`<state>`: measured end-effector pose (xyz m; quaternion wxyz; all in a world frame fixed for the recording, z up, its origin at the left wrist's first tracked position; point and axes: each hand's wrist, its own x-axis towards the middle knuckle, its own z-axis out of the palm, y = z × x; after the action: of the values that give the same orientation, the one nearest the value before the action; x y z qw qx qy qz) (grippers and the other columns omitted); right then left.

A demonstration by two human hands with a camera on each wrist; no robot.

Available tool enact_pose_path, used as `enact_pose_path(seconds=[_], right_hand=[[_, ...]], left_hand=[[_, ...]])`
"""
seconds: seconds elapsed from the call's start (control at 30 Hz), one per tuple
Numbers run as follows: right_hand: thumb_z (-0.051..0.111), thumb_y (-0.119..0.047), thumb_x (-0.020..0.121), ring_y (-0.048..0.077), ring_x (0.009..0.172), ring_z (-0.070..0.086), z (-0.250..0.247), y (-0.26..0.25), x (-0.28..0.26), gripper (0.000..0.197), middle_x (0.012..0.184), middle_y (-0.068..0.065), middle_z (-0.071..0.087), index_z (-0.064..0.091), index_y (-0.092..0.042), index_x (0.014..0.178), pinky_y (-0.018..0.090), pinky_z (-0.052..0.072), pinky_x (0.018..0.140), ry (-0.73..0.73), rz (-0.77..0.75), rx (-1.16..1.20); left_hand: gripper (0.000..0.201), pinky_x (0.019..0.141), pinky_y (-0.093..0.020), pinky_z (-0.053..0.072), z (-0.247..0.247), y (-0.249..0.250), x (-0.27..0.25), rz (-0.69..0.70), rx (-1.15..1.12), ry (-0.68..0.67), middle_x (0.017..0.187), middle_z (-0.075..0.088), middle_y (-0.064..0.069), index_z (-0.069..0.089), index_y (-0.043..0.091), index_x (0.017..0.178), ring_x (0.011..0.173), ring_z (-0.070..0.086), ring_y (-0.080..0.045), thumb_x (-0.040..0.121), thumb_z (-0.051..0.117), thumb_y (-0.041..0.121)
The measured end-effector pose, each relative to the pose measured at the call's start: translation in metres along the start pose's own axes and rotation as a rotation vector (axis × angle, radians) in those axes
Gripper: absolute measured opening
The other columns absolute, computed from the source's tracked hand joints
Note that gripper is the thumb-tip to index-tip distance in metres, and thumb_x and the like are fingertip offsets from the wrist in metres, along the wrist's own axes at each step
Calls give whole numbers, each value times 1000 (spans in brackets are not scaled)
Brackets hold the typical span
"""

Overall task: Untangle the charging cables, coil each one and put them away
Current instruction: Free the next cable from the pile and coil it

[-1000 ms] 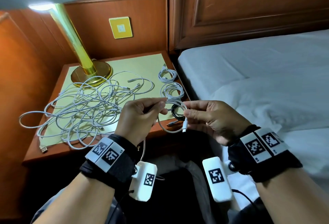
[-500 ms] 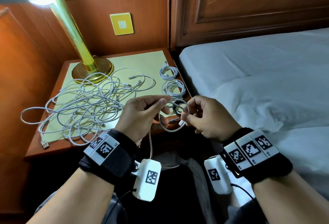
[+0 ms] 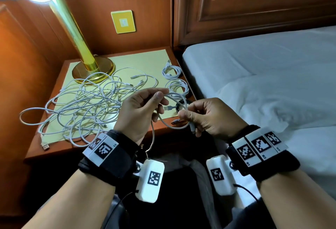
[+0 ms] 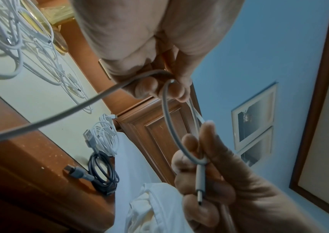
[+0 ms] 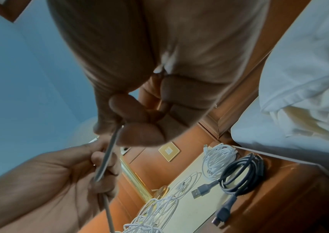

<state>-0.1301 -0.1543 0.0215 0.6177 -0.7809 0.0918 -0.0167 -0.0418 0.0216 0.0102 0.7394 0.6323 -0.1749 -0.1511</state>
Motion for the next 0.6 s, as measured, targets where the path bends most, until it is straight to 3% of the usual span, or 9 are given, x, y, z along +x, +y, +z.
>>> enact_pose_path(seconds=[0.13, 0.2, 0.27, 0.33, 0.47, 0.6], right_hand=[[78, -33, 78, 15, 49, 54, -1, -1, 0, 35, 64, 11, 61, 66, 0, 84, 24, 48, 52, -59, 4, 109], [79, -19, 81, 12, 56, 56, -3, 0, 0, 32, 72, 10, 63, 65, 6, 96, 24, 50, 55, -152, 39, 264], [70, -3, 84, 11, 58, 58, -7, -1, -1, 24, 71, 4, 66, 62, 10, 103, 22, 50, 56, -193, 60, 338], [68, 1, 89, 10, 55, 57, -7, -3, -2, 13, 69, 3, 66, 66, 7, 101, 21, 50, 54, -154, 52, 272], [73, -13, 88, 9, 47, 52, -5, 0, -2, 11, 65, 4, 63, 70, -3, 88, 23, 48, 50, -49, 43, 7], [76, -15, 85, 10, 46, 50, -7, 3, 1, 9, 63, 2, 64, 73, -8, 82, 26, 47, 49, -26, 69, -59]], left_hand=[[16, 51, -21, 34, -1, 1, 2, -19, -79, 30, 77, 62, -4, 71, 12, 99, 62, 51, -13, 100, 55, 11], [15, 49, -20, 34, -2, 1, 4, -18, -89, 42, 77, 62, -3, 70, 11, 100, 61, 51, -12, 100, 55, 12], [14, 47, -20, 33, -4, 1, 4, -4, -85, 50, 77, 62, -4, 69, 11, 101, 59, 51, -13, 100, 55, 12], [13, 46, -20, 34, -6, 2, 4, 19, -72, 63, 78, 64, -6, 70, 10, 100, 58, 53, -13, 98, 57, 13], [10, 46, -20, 35, -11, 4, 6, 38, -50, 106, 80, 70, -9, 71, 8, 99, 61, 57, -15, 95, 62, 10], [8, 46, -19, 35, -14, 5, 8, 56, -58, 156, 78, 71, -9, 70, 4, 98, 62, 56, -14, 95, 63, 5]])
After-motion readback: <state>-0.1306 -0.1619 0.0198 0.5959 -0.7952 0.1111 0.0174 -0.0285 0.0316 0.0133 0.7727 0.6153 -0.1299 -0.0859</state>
